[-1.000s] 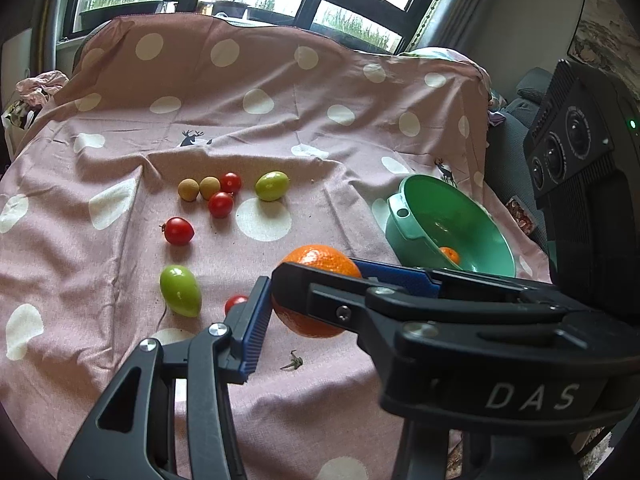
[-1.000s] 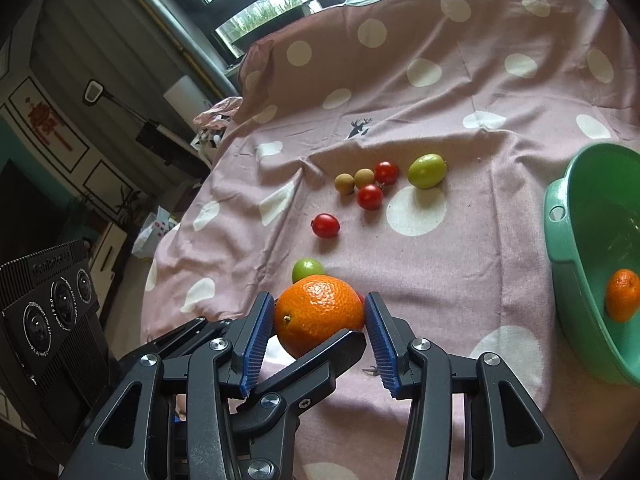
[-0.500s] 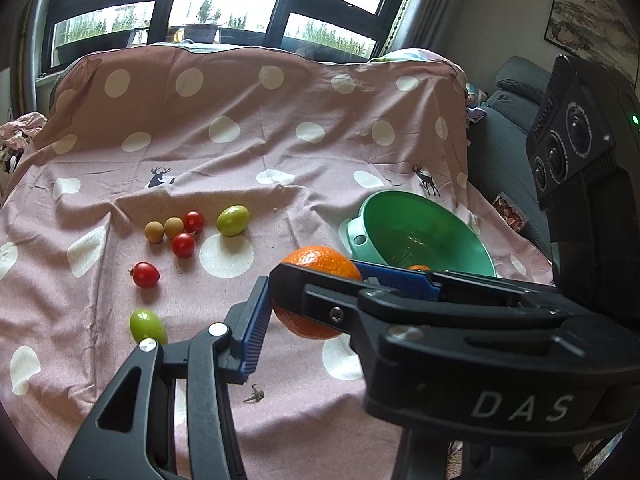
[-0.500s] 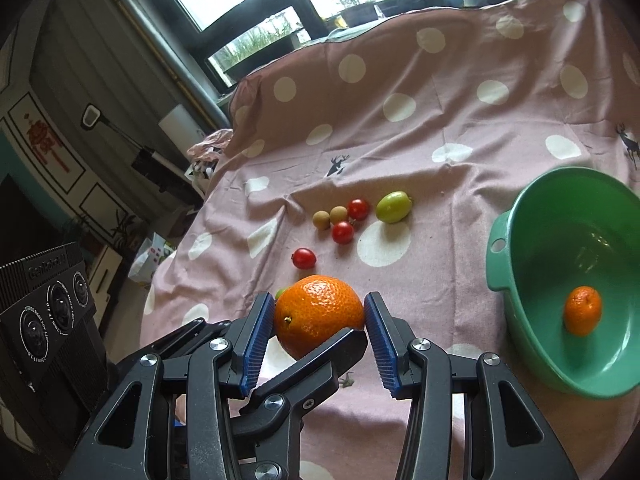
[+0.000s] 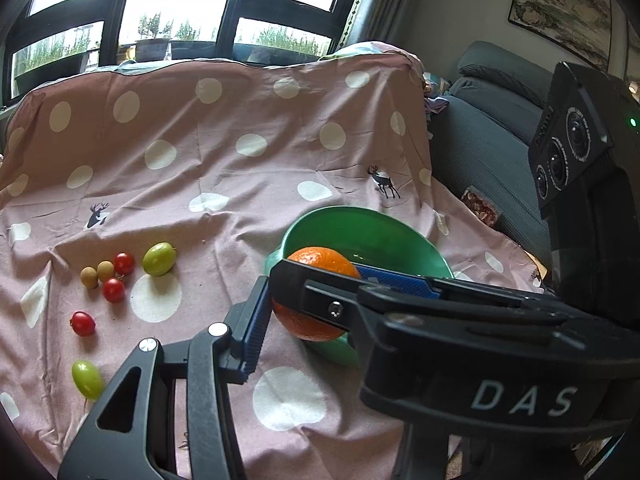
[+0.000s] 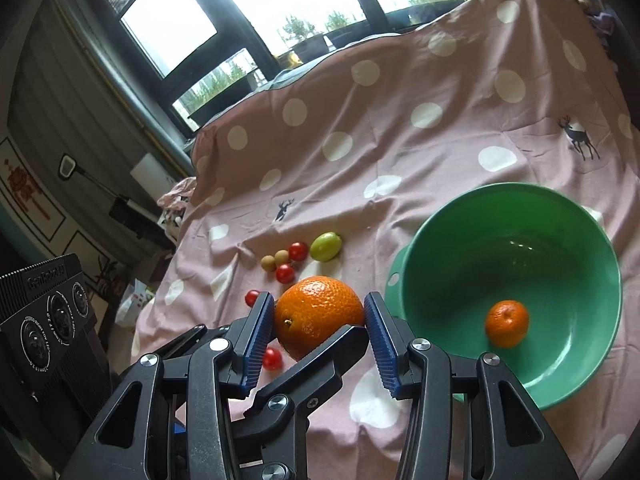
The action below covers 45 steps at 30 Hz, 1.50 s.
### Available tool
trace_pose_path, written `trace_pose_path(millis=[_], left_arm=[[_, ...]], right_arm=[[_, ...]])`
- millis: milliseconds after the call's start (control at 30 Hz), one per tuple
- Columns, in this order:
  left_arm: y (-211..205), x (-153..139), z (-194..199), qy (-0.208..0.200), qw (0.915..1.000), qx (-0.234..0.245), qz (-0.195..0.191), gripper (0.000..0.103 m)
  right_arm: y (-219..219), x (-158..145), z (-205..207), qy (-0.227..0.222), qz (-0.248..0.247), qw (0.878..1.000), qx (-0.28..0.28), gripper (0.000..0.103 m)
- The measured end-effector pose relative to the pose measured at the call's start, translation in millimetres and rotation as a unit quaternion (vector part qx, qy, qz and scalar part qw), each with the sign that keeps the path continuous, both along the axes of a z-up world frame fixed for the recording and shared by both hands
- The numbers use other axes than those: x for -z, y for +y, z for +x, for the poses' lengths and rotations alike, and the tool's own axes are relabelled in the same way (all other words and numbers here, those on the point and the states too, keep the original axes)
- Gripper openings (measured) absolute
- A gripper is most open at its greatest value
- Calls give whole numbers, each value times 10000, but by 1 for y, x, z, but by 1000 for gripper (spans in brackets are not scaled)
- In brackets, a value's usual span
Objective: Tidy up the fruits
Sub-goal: 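Carry the second orange into the green bowl and open the right gripper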
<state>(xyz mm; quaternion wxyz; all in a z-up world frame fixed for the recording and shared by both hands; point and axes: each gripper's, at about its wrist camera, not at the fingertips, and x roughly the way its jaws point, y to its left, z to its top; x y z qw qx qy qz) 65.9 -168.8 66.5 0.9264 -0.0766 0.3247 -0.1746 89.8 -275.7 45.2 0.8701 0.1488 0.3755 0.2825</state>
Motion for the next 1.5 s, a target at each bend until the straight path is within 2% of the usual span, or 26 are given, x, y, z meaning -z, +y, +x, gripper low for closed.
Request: trace_pose_path(millis=[400, 1033, 1500], left_arm=[[-45, -4, 18, -92, 9992, 363, 131, 46], [-74, 19, 52, 273, 9965, 782, -96, 46], [-79, 40, 70, 687, 9928, 941, -291, 46]], right_arm=[[-52, 1, 11, 59, 302, 9985, 455, 50], [-86, 21, 33, 444, 184, 9946, 917, 50], [-94, 39, 50, 822, -2, 9907, 1080, 50]])
